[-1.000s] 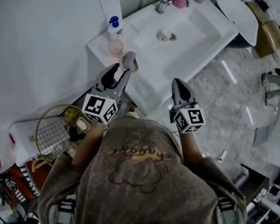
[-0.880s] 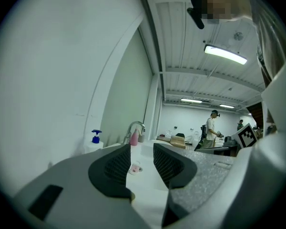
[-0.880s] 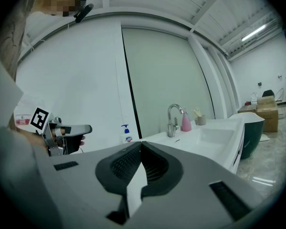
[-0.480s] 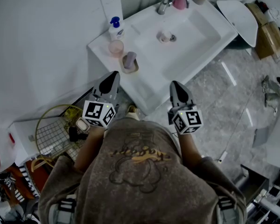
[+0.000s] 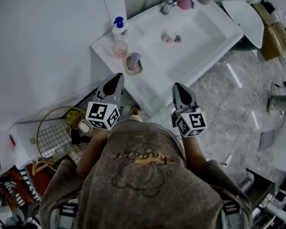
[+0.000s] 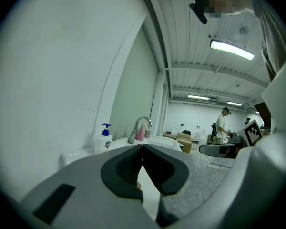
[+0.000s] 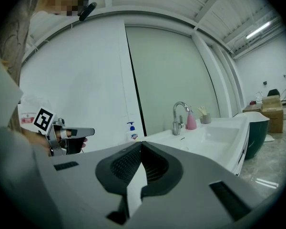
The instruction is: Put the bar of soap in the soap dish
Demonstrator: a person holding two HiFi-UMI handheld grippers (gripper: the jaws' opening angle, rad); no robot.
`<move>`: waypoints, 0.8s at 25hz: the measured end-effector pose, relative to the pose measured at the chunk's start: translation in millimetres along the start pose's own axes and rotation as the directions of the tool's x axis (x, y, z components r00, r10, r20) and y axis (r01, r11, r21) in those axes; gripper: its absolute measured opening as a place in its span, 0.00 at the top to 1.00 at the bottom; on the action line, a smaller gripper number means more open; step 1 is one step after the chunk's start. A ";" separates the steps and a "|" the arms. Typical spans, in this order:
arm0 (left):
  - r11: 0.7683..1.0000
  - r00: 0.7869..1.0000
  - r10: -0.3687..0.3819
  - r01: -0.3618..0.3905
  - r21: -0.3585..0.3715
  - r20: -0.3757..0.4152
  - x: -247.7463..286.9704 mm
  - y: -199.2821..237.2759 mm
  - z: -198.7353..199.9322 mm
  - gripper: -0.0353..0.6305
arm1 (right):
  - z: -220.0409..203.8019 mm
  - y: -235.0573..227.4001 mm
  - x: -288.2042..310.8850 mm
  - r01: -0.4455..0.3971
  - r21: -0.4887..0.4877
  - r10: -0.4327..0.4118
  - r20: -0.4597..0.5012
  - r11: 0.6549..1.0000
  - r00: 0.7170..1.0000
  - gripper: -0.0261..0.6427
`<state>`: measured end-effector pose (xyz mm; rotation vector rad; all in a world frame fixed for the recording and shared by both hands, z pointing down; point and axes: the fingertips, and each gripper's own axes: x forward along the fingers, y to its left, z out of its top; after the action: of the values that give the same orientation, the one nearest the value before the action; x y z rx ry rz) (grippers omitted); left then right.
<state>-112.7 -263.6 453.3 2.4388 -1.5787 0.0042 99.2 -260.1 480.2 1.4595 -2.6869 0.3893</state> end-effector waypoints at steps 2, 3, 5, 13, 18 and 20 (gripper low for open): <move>1.000 1.000 0.001 -0.001 -0.009 0.002 0.6 0.4 0.6 0.94 | -1.0 2.6 1.8 -0.009 0.006 0.009 -0.001 1.000 1.000 0.96; 1.000 1.000 0.003 -0.003 -0.012 0.001 1.0 1.0 0.1 0.94 | -1.9 3.6 2.7 -0.013 0.009 0.013 -0.001 1.000 1.000 0.96; 1.000 1.000 0.006 -0.006 -0.018 -0.001 1.6 2.3 -1.3 0.94 | -3.7 5.0 4.2 -0.019 0.011 0.019 -0.004 1.000 1.000 0.96; 1.000 1.000 0.009 -0.009 -0.022 -0.011 4.5 3.6 -3.0 0.94 | -4.9 3.8 4.9 -0.028 0.006 0.028 -0.021 1.000 0.999 0.96; 1.000 1.000 0.014 -0.014 -0.020 -0.018 7.7 1.3 -2.4 0.94 | -2.7 1.5 5.8 -0.035 0.005 0.035 -0.023 0.999 0.999 0.96; 1.000 1.000 0.016 -0.016 -0.019 -0.022 9.2 0.6 -3.3 0.94 | -2.5 0.4 6.3 -0.037 0.005 0.037 -0.023 0.999 0.999 0.96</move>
<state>-109.0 -271.5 457.9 2.4037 -1.5816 0.0178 95.2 -264.4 483.7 1.3995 -2.7004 0.4125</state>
